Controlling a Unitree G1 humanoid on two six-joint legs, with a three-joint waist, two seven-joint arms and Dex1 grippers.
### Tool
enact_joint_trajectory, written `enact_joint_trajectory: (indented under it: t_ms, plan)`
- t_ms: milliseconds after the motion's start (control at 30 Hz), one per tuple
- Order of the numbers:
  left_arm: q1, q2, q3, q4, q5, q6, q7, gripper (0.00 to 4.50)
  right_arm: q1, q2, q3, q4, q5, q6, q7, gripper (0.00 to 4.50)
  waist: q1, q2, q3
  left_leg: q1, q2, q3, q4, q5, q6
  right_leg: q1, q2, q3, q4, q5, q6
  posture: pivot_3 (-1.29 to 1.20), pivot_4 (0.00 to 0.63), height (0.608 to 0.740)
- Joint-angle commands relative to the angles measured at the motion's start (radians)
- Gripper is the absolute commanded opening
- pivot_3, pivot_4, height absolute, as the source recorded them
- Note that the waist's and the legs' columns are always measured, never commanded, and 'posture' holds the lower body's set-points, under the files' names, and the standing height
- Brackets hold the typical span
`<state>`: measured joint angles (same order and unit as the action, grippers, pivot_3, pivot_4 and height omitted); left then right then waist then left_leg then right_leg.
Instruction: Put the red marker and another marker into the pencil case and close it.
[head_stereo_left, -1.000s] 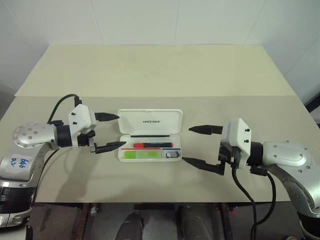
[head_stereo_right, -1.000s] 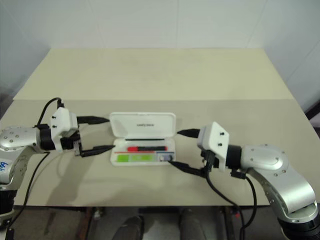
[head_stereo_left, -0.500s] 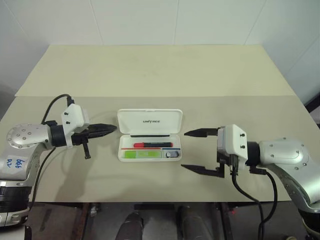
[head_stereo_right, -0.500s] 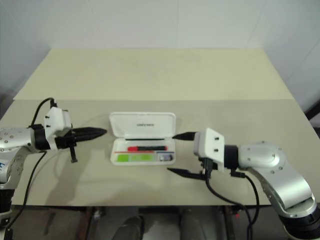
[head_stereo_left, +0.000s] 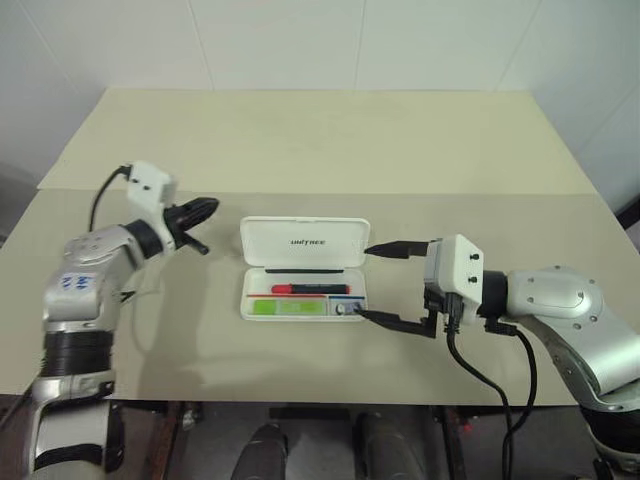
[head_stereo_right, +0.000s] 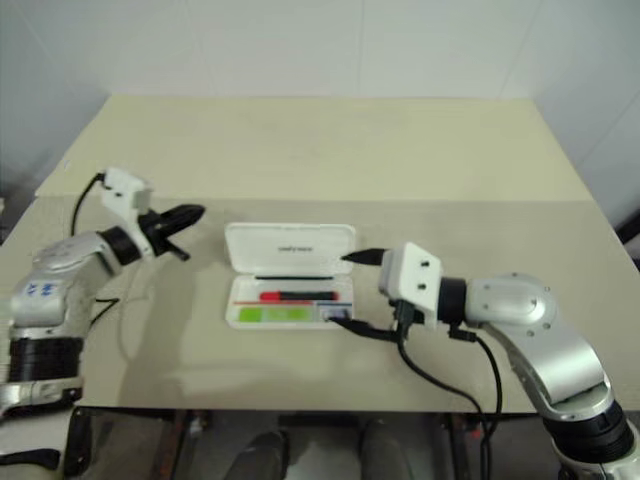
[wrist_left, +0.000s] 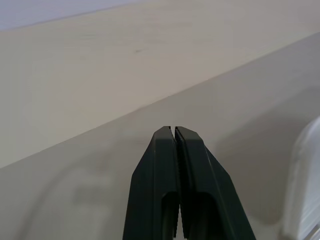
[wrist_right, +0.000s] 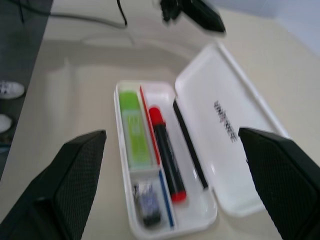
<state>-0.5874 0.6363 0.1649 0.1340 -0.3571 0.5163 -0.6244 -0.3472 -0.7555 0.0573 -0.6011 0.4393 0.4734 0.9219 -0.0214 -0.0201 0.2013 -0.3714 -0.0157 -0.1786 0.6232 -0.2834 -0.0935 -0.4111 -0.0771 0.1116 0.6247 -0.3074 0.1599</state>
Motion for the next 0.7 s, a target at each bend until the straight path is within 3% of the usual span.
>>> enact_joint_trajectory:
  t_ms: [33,267,467,700]
  plan:
    - [-0.045,-0.004,-0.038,0.017,0.013,0.023,-0.023,0.05,-0.015,0.007,-0.007,-0.018,0.002,-0.003,-0.017,4.50,-0.002,0.000,0.000,0.000,0.000,0.000,0.000,0.000,0.000,0.000,0.000,0.000,0.000,0.000,0.000,0.00,0.150,0.740]
    - [-0.052,0.016,-0.069,-0.003,-0.040,0.060,-0.165,0.05,-0.018,0.016,-0.005,-0.026,-0.001,0.006,-0.046,4.50,-0.007,0.000,0.000,0.000,0.000,0.000,-0.002,0.000,0.000,-0.001,0.000,0.000,0.000,0.000,0.000,0.00,0.150,0.740]
    - [0.010,0.117,-0.035,-0.050,-0.107,0.050,-0.355,0.05,-0.008,0.027,-0.001,-0.040,-0.002,0.014,-0.073,4.50,-0.008,0.000,0.000,0.000,0.000,0.000,-0.002,0.000,0.000,-0.001,0.000,0.000,0.000,0.000,0.000,0.00,0.150,0.740]
    - [0.048,0.226,-0.084,-0.061,-0.079,-0.004,-0.522,0.05,-0.001,0.036,0.006,-0.043,-0.007,0.015,-0.099,4.50,-0.003,0.000,0.000,0.000,0.000,0.000,-0.002,0.000,0.000,-0.001,0.000,0.000,-0.001,0.000,0.000,0.00,0.150,0.740]
